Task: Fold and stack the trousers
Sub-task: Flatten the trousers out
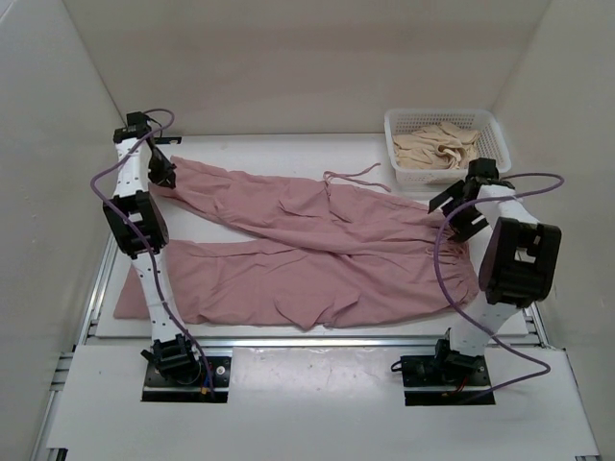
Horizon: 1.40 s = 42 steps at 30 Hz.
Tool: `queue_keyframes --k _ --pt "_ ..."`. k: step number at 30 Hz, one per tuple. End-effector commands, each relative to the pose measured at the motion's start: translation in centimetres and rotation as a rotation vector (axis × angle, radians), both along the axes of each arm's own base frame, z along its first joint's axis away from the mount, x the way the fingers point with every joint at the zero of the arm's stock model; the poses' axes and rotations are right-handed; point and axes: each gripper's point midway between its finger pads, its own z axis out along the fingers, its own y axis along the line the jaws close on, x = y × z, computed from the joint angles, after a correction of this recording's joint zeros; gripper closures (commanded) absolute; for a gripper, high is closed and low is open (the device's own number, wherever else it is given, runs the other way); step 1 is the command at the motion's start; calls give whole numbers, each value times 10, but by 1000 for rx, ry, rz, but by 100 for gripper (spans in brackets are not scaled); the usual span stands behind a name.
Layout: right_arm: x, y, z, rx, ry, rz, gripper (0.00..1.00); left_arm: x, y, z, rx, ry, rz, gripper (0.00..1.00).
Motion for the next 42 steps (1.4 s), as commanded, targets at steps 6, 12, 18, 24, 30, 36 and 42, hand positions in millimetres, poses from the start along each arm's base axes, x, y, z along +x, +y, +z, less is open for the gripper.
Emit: queue_keyframes --k 6,12,18,24,30,36,42 --pt "-36 3 94 -66 -195 39 0 -70 25 99 43 -52 58 0" --pt "-81 23 110 -36 -261 131 0 -152 37 136 84 -88 140 1" --pt "-113 33 87 -11 -220 177 0 -219 -7 74 -48 -22 121 77" --pt "-133 44 65 39 -174 204 0 -224 -25 7 -144 138 158 82" --pt "-139 47 64 48 -171 207 0 -216 -11 -24 -36 265 212 78" --pt "-137 44 64 39 -169 203 0 -202 -16 -60 1 360 190 78" --pt "-130 34 65 2 -156 196 0 -161 -4 -61 47 356 187 78"
